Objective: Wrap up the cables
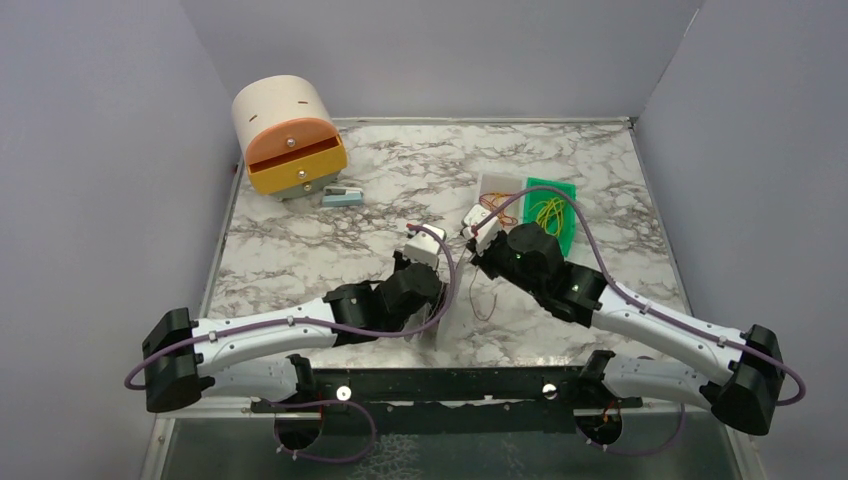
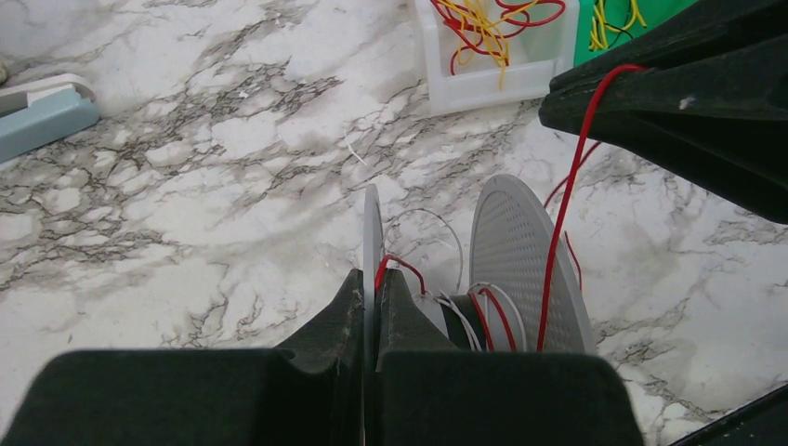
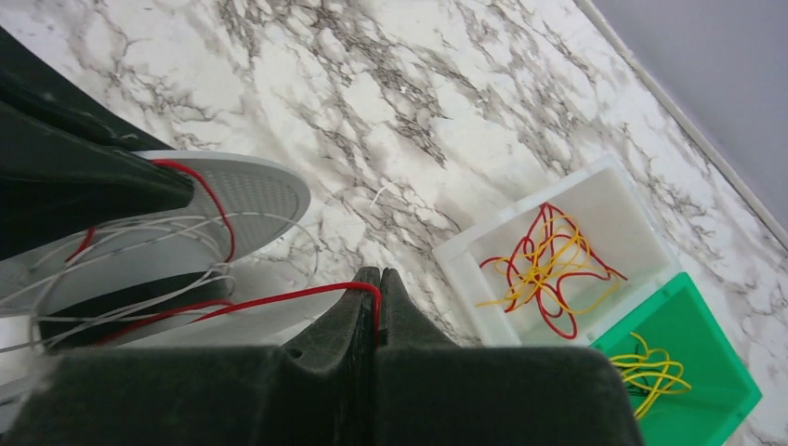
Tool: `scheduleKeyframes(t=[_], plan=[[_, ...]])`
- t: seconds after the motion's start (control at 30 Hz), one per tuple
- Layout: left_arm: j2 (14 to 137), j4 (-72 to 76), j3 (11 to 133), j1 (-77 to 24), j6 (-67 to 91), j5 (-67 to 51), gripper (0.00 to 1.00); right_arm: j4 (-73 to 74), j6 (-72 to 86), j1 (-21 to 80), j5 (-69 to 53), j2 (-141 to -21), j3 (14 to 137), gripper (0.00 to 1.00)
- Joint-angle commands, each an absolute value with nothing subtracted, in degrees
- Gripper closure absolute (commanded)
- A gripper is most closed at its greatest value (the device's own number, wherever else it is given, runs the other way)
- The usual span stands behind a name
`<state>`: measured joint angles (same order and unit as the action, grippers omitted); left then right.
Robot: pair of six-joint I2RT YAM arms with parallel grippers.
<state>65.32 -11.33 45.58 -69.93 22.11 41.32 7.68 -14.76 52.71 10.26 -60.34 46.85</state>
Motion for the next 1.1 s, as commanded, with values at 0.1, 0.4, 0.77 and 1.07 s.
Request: scheduleKeyframes(t=[0.1,0.4,0.77,1.07], plan=[[64.05,-19.0,42.23,-70.36,23.35,31.98,1.0,-14.57,-17.77,50.46,22.23,-62.43,42.73,0.99],[64.07,-23.41,41.85,-70.31,26.96,24.67,1.0,-16.17,-9.6,49.06,27.54,-69.52,39.43,0.99],[63.63,-28.07,41.13,-70.33,30.74,19.19,1.0,-15.82,3.22,48.87,24.65,-70.0,32.01,0.99],[63.8,-32.22,42.21,-70.31,30.73,19.61,1.0,-14.71,6.65,48.86,22.27,-68.05,29.35,0.99]])
